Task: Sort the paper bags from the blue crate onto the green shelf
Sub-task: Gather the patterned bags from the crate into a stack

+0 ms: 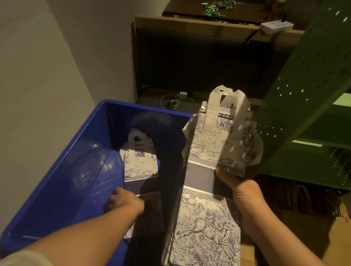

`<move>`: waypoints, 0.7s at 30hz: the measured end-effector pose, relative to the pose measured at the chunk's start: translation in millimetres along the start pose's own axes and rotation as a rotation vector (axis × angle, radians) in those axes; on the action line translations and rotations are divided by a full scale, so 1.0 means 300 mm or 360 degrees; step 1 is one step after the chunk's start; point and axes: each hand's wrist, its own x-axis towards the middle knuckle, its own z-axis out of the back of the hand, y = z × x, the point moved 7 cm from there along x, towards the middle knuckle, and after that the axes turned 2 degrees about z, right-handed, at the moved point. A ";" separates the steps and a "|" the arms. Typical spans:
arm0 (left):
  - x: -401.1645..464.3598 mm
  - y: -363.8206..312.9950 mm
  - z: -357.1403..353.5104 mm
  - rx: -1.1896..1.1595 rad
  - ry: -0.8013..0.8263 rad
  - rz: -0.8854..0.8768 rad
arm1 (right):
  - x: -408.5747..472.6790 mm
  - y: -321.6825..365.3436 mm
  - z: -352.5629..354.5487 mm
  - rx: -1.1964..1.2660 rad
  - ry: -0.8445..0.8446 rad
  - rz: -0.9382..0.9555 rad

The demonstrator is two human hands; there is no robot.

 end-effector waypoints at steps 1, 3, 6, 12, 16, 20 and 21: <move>0.006 0.002 -0.002 -0.0019 0.0003 0.0007 | 0.003 -0.004 0.002 0.0015 -0.0006 -0.0004; 0.013 0.005 -0.011 -0.0123 0.0018 0.0024 | 0.005 -0.005 0.002 0.0025 -0.0014 -0.0008; 0.020 -0.007 -0.038 -0.0283 0.0063 0.0009 | 0.003 -0.006 0.004 -0.0015 -0.0015 0.0005; -0.002 -0.011 -0.046 -0.0327 0.0084 0.0167 | -0.002 -0.007 0.015 -0.0060 -0.0057 -0.0002; -0.042 -0.049 -0.043 -0.0543 0.0111 0.0175 | -0.005 -0.019 0.017 -0.0104 -0.0049 -0.0008; -0.049 -0.084 -0.037 -0.0809 0.0130 0.0059 | -0.002 -0.032 0.039 -0.0082 -0.0081 -0.0062; -0.042 -0.083 -0.030 -0.0844 0.0116 0.0045 | -0.002 -0.033 0.042 -0.0078 -0.0074 -0.0069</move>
